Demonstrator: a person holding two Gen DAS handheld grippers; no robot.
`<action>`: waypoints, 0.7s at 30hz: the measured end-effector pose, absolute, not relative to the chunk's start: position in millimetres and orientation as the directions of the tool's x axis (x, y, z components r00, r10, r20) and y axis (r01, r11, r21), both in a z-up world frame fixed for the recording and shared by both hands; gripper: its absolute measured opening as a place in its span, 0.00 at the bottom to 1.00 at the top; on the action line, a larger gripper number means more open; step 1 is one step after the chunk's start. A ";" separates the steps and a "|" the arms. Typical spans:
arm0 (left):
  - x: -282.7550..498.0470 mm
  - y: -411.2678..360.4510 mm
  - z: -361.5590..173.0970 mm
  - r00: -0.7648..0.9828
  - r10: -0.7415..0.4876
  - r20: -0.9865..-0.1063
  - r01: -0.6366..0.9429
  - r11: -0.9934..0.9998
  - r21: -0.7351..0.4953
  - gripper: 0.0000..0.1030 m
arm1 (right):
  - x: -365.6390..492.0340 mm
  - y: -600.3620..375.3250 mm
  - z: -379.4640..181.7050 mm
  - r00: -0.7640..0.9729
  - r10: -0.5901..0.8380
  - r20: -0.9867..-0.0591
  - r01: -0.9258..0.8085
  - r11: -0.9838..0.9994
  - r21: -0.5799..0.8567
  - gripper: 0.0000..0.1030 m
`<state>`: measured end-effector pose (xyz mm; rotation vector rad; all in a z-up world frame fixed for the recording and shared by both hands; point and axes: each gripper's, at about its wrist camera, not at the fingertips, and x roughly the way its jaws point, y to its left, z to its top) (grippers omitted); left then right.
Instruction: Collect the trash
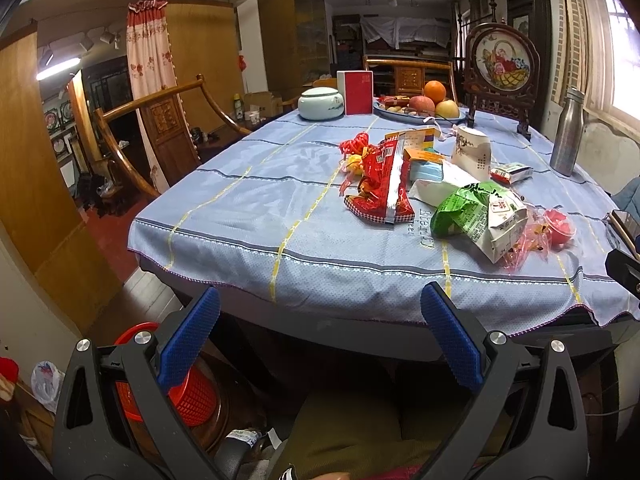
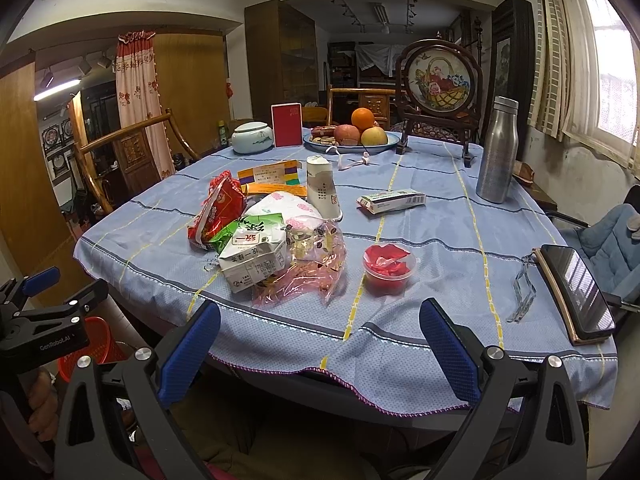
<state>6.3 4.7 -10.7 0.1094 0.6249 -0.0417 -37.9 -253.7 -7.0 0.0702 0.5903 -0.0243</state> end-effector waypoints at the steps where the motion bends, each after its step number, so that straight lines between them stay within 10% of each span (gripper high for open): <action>1: 6.3 4.6 -11.0 0.810 -0.006 -0.587 0.072 0.993 0.089 0.94 | -37.7 -253.4 -7.4 0.831 -0.003 -0.557 0.043 0.997 0.060 0.95; 21: 10.5 5.8 -14.0 0.796 -0.006 -0.606 0.070 0.994 0.082 0.94 | -38.0 -254.5 -7.4 0.830 -0.002 -0.558 0.045 0.997 0.063 0.95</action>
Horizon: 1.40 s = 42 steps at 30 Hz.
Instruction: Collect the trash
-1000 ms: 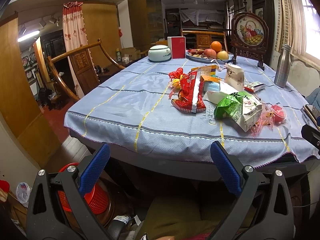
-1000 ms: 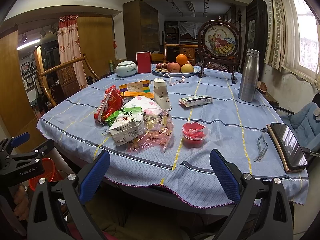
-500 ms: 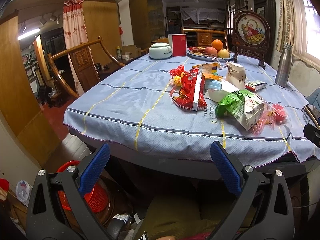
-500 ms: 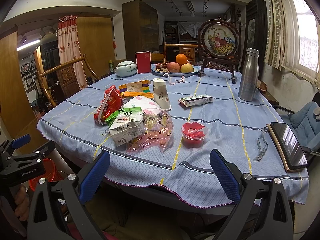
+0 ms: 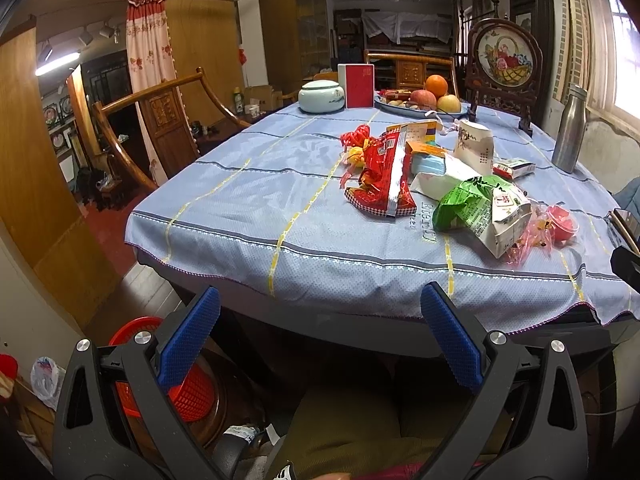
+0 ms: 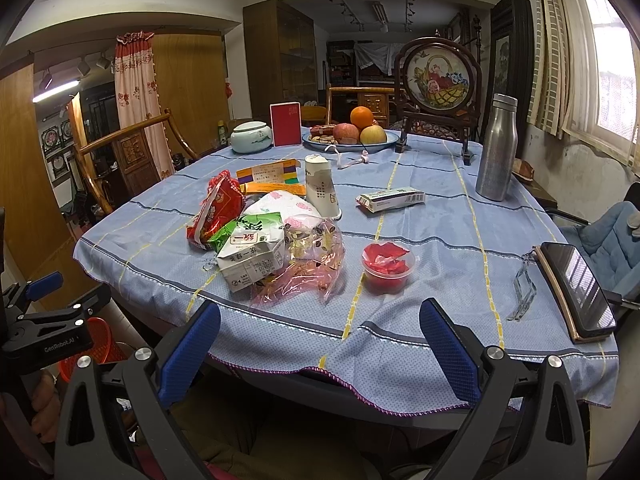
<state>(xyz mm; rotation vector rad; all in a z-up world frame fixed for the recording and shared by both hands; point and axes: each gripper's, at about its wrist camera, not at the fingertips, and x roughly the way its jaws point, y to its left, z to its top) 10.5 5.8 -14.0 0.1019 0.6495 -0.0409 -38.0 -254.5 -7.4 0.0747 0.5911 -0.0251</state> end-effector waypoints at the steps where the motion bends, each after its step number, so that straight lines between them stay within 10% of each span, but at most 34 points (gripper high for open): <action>1: 10.1 6.4 -14.1 0.796 -0.007 -0.605 0.071 0.994 0.082 0.94 | -38.0 -254.5 -7.3 0.830 -0.003 -0.558 0.045 0.997 0.063 0.95; 42: 29.3 11.2 -37.1 0.746 -0.034 -0.665 0.073 0.997 0.032 0.94 | -36.0 -286.5 -27.9 0.821 -0.005 -0.571 0.085 0.990 0.114 0.95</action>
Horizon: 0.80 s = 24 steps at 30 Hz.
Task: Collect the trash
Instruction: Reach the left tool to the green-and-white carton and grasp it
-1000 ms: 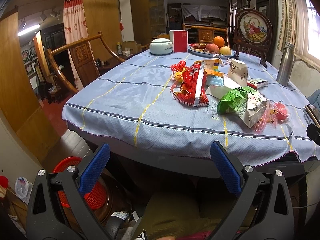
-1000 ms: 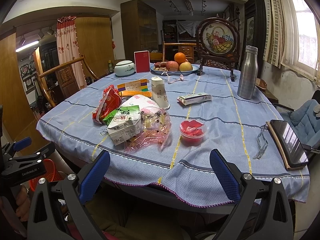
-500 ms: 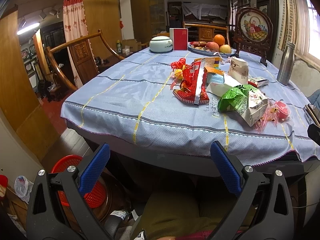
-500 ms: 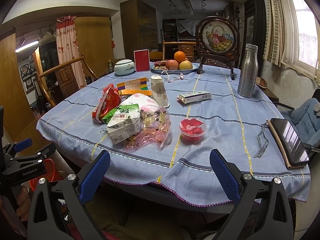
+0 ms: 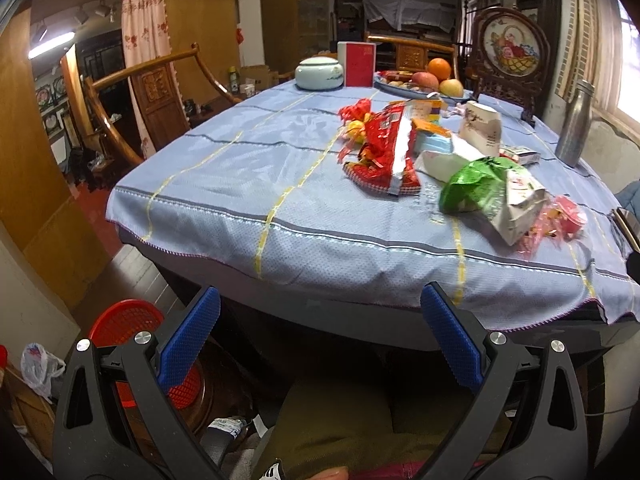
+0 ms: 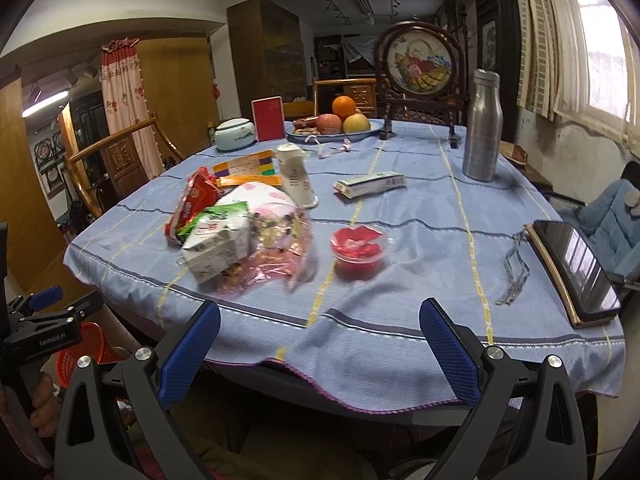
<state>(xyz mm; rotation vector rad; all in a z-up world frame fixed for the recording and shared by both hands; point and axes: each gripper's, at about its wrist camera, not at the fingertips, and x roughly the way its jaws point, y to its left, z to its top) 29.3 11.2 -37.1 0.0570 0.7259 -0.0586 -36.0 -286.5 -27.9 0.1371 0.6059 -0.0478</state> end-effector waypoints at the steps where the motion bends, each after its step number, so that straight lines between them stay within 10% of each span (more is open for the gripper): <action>1: 31.9 11.5 -38.4 0.740 -0.040 -0.671 0.077 0.997 0.026 0.94 | -36.2 -291.0 -29.9 0.822 0.002 -0.569 0.084 0.989 0.124 0.95; 12: 68.7 -70.3 -14.6 0.627 -0.354 -0.695 0.395 0.912 -0.108 0.94 | -31.0 -327.4 -41.2 0.828 0.036 -0.560 0.107 0.970 0.220 0.95; 24: 130.8 -123.1 -29.8 0.598 -0.280 -0.751 0.344 0.936 -0.075 0.94 | -21.4 -335.8 -47.0 0.826 0.054 -0.561 0.090 0.970 0.226 0.95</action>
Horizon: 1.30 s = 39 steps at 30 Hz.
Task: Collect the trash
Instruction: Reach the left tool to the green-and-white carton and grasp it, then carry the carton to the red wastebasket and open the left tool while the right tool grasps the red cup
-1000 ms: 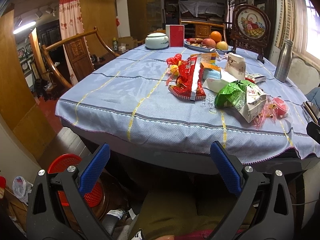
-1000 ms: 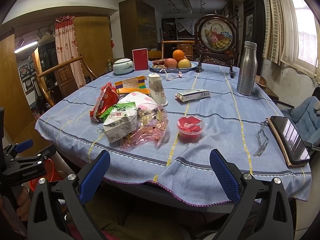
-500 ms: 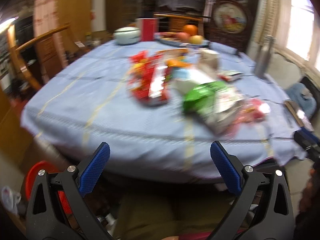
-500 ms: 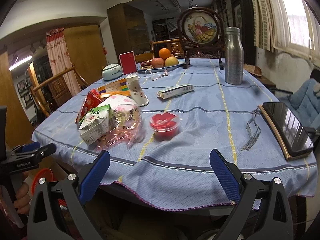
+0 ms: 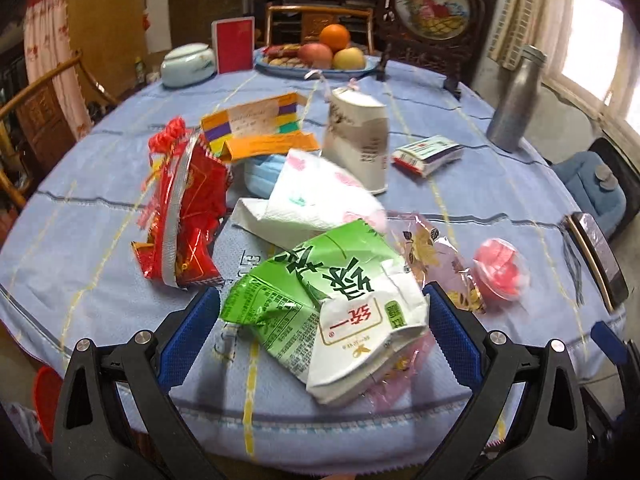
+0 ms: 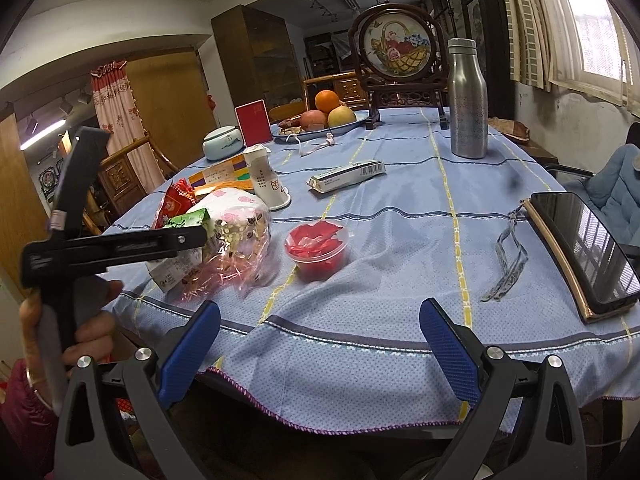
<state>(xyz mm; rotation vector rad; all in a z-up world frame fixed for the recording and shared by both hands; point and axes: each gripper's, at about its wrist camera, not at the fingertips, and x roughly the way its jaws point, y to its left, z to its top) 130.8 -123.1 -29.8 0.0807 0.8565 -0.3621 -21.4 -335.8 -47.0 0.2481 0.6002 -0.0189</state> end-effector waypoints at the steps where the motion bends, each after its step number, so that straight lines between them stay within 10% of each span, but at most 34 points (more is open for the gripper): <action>1: 132.9 -120.2 -31.4 0.596 -0.286 -0.751 0.340 0.937 -0.087 0.94 | -19.7 -336.5 -48.0 0.825 0.057 -0.562 0.087 0.970 0.226 0.95; 19: 117.6 -27.8 12.7 0.738 -0.288 -0.610 0.244 0.957 -0.157 0.93 | 16.2 -331.4 -46.3 0.826 0.085 -0.557 0.058 0.970 0.235 0.94; 32: 111.1 36.2 29.8 0.791 -0.234 -0.565 0.157 0.971 -0.182 0.93 | 82.7 -320.4 -65.9 0.736 0.014 -0.677 0.104 0.986 0.132 0.55; 39: 103.6 106.3 20.7 0.796 -0.118 -0.593 0.013 0.984 -0.178 0.93 | 70.8 -334.9 -53.5 0.788 0.030 -0.615 0.130 0.968 0.214 0.55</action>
